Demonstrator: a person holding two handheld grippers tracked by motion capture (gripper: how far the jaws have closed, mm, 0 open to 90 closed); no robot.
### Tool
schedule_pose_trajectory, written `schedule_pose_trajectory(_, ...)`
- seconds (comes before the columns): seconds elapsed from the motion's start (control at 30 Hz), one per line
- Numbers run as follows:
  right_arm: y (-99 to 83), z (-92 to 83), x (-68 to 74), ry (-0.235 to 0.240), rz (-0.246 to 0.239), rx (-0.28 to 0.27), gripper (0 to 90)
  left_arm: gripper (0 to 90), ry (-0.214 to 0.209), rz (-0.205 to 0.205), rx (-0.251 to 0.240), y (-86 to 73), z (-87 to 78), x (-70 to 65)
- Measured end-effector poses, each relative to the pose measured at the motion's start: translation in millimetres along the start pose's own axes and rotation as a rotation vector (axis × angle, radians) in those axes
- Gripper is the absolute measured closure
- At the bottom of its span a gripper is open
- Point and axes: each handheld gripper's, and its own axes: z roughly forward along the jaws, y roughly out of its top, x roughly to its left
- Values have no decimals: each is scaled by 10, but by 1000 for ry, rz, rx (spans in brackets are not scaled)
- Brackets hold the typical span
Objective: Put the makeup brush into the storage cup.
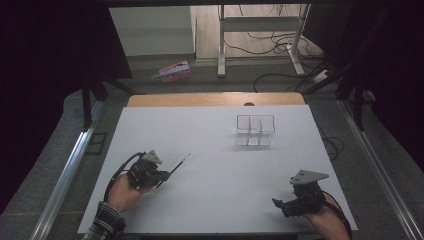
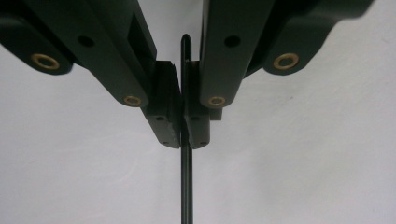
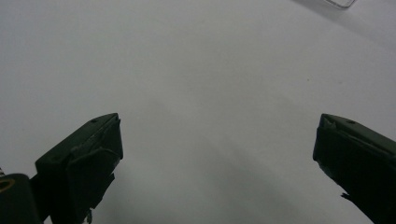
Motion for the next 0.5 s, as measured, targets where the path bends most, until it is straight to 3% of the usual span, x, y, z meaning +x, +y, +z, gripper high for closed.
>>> schedule_pose_trajectory(0.5, 1, -12, -9, 9, 16, -23, 0, 859, -13, 19, -70, -55, -93, -220)
